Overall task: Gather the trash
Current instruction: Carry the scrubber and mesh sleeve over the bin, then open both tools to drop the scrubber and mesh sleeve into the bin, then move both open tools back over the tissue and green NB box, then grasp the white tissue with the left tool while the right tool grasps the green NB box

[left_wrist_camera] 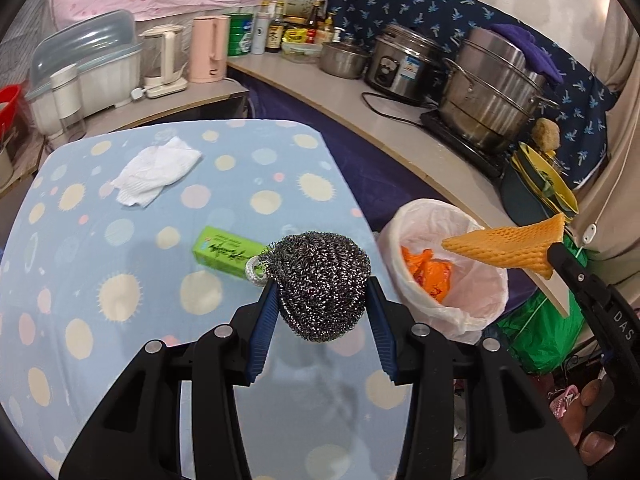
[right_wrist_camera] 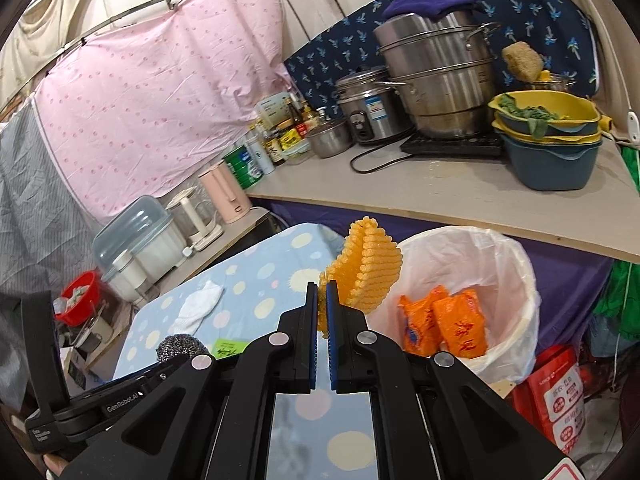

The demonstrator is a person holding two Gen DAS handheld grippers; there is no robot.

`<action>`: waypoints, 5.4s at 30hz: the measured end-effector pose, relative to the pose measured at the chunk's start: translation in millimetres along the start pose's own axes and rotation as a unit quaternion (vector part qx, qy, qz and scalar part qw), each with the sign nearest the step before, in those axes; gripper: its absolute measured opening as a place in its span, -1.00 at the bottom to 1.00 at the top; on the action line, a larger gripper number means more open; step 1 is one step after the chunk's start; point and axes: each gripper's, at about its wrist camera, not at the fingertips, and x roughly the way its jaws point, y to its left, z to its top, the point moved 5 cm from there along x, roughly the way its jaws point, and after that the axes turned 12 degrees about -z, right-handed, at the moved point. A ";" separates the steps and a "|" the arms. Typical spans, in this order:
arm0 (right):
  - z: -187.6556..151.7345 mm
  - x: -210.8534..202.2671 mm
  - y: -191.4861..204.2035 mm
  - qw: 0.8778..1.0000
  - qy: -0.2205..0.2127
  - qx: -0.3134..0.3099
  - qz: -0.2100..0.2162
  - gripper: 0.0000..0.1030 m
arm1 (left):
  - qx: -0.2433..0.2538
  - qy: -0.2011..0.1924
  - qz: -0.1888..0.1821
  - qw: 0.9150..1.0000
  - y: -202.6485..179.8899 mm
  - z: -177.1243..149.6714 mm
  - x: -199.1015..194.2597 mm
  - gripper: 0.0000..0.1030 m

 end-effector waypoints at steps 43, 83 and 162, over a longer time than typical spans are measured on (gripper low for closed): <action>5.8 85.3 -123.7 0.993 0.057 0.074 -0.079 -0.74 | 0.082 0.082 -0.044 0.992 -135.3 20.4 158.0 0.30; -19.8 66.2 -26.9 0.998 0.061 0.006 -0.027 -0.07 | 0.002 0.021 0.023 1.000 -18.4 27.9 71.3 0.63; -151.8 137.8 112.5 0.957 0.212 -0.189 0.053 -0.22 | -0.060 0.076 0.067 0.993 165.9 -32.0 44.7 -0.92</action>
